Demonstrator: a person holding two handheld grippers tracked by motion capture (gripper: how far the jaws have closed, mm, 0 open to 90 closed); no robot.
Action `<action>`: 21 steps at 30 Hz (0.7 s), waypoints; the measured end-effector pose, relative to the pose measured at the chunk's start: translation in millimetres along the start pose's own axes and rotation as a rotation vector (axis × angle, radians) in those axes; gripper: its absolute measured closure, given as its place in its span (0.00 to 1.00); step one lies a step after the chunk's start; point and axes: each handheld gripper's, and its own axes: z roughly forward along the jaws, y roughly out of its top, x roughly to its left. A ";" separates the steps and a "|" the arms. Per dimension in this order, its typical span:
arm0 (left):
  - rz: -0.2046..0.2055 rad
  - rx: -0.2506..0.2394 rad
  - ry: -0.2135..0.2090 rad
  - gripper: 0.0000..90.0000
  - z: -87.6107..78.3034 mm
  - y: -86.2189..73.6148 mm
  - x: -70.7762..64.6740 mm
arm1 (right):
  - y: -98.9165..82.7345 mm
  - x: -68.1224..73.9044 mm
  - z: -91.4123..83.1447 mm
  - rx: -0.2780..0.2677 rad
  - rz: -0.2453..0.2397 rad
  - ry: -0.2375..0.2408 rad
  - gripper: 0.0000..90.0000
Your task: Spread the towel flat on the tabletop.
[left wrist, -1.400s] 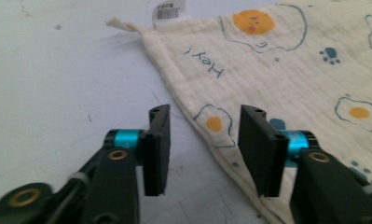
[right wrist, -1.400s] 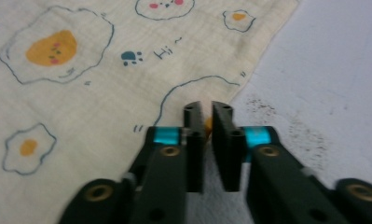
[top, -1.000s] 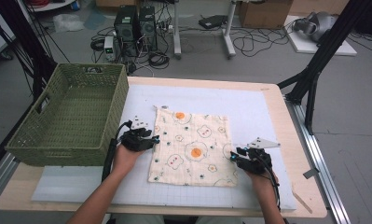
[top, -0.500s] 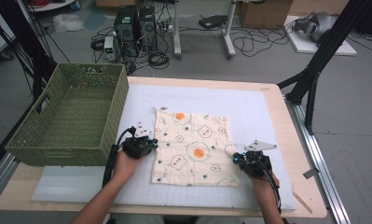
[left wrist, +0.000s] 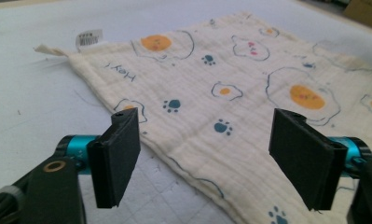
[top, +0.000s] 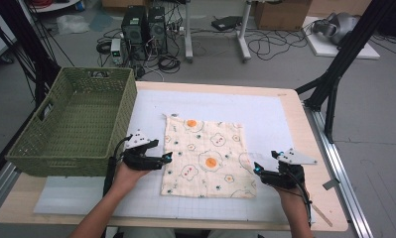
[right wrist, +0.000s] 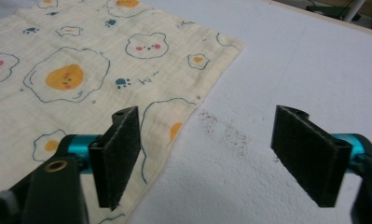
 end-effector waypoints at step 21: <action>-0.028 -0.127 0.018 0.22 -28.3 -3.6 -3.4 | 5.7 2.3 6.0 -0.024 0.000 0.004 0.13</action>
